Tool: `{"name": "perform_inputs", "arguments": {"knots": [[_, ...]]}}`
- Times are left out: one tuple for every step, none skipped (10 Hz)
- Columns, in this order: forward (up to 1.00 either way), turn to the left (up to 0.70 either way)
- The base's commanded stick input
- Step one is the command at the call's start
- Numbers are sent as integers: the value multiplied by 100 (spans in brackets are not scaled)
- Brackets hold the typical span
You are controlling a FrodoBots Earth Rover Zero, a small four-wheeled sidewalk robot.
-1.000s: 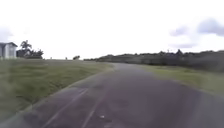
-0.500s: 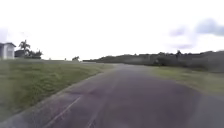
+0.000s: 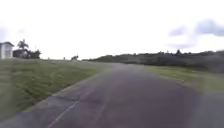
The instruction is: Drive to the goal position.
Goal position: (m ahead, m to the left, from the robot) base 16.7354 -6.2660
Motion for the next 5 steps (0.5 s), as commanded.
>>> {"name": "perform_inputs", "arguments": {"knots": [[70, 0], [70, 0], [70, 0], [70, 0], [70, 0]]}}
